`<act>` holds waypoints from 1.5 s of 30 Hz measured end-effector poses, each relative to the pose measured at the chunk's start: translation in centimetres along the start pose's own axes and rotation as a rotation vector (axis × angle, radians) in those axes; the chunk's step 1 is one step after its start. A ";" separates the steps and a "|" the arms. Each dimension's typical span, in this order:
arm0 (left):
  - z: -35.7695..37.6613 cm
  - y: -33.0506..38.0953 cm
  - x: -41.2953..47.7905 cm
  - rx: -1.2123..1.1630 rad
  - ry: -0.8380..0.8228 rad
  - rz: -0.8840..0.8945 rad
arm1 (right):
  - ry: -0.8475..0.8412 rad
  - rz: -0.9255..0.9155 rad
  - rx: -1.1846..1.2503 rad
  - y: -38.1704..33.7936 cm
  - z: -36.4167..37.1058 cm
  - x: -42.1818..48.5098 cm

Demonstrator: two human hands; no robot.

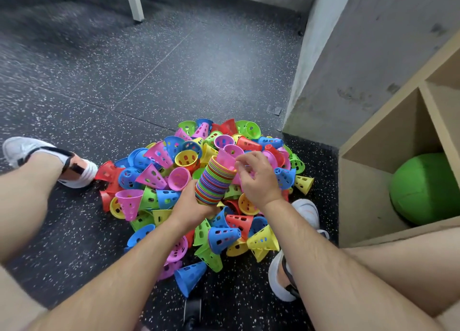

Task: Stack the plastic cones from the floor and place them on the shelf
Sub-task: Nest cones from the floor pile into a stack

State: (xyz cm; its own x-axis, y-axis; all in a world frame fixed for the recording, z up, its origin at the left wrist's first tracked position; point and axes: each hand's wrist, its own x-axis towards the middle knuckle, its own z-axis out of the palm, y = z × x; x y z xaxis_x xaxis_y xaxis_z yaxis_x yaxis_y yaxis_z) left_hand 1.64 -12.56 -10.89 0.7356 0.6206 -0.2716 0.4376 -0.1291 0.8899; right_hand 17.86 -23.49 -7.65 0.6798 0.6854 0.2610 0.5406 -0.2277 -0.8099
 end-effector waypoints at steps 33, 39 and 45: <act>2.5 -3.4 -4.2 0.129 -0.207 -0.011 | 0.215 0.419 -0.335 4.1 -2.4 -6.8; 1.0 -3.4 -3.4 0.116 -0.090 -0.037 | 0.319 0.131 -0.227 1.4 -0.4 -2.9; 0.4 -3.0 -2.9 0.031 -0.032 -0.057 | 0.060 0.000 -0.053 -0.8 1.0 -2.4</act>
State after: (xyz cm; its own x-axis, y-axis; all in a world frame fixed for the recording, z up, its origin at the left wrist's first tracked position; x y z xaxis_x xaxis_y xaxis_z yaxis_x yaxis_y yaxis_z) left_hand -1.65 -14.29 -12.92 0.7249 0.6028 -0.3334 0.4943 -0.1182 0.8612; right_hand 15.28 -24.28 -8.13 0.7072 0.6433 0.2932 0.5649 -0.2647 -0.7816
